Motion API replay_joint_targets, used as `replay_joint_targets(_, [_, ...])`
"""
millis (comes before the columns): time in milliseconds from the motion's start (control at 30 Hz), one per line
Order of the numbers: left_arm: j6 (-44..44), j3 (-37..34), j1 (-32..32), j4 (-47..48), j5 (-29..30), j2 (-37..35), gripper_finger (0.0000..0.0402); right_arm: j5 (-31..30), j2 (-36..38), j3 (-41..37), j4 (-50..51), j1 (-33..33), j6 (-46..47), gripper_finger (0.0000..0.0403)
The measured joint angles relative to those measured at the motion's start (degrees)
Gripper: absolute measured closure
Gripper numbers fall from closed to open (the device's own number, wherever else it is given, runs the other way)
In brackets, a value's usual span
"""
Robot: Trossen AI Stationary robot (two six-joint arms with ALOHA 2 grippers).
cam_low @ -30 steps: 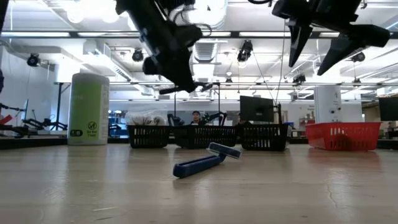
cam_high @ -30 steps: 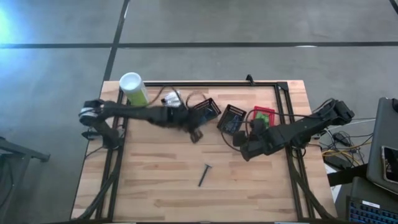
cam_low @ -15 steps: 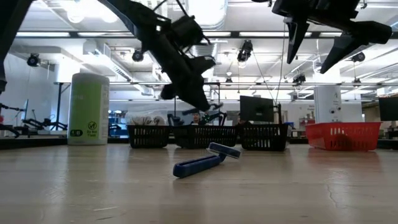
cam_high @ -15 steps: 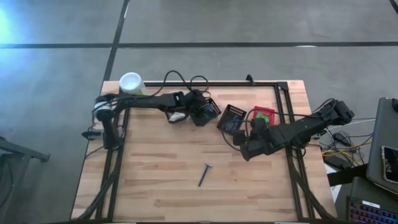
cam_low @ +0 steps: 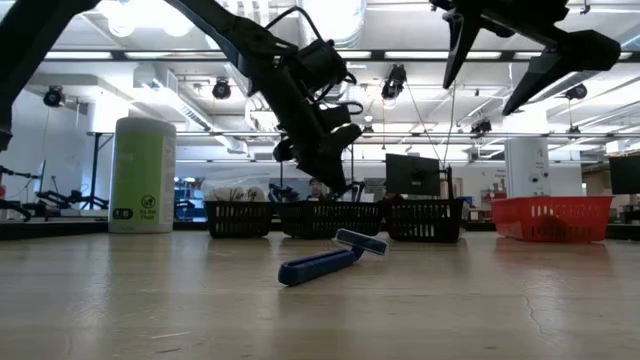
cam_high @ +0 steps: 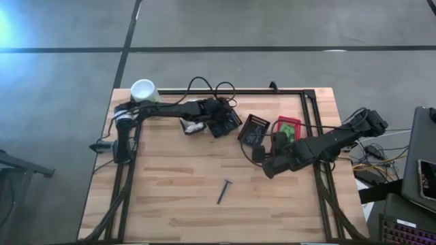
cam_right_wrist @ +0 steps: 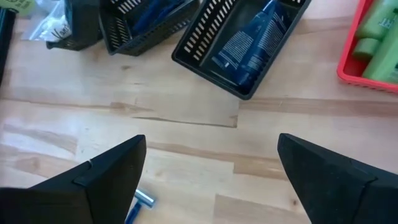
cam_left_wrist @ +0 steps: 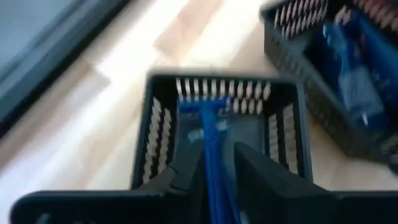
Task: Pick & Place Travel size toiletries
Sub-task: Put the left razor into the middle black bin, then put the razor into the middle black bin
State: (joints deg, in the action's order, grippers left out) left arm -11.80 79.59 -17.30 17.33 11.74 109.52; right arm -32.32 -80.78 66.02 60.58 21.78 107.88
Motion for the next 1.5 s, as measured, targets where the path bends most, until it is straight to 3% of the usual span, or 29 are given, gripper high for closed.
replay_joint_targets(367, [-2.80, -0.24, 3.78, 13.09, -3.70, -5.29, 0.0261, 0.90, -0.03, 0.00, -0.29, 0.35, -0.67, 0.0039])
replay_joint_targets(500, [-5.07, -0.22, 11.19, 13.13, -5.00, -9.65, 0.0260, 1.20, -0.03, -0.15, -0.32, 0.35, -1.33, 0.0039])
replay_joint_targets(733, [-15.66, -0.23, 29.81, 13.03, 5.19, -8.67, 0.0259, 1.47, -0.06, -1.60, 0.74, 0.35, -0.05, 0.0039])
replay_joint_targets(867, [-21.99, -0.26, 36.18, 12.00, 8.62, -6.10, 0.0254, 1.51, -0.06, -2.19, 2.06, 0.45, -0.01, 0.0039])
replay_joint_targets(1133, [-40.28, -0.31, 38.44, 10.51, 6.26, 0.10, 0.0223, 1.49, 0.36, -1.66, 9.05, 1.43, 2.70, 0.0039])
replay_joint_targets(1500, [-42.75, 1.92, 40.72, 8.10, 5.92, 8.65, 0.0209, 1.48, 0.43, -1.73, 9.26, 1.99, 2.52, 0.0039])
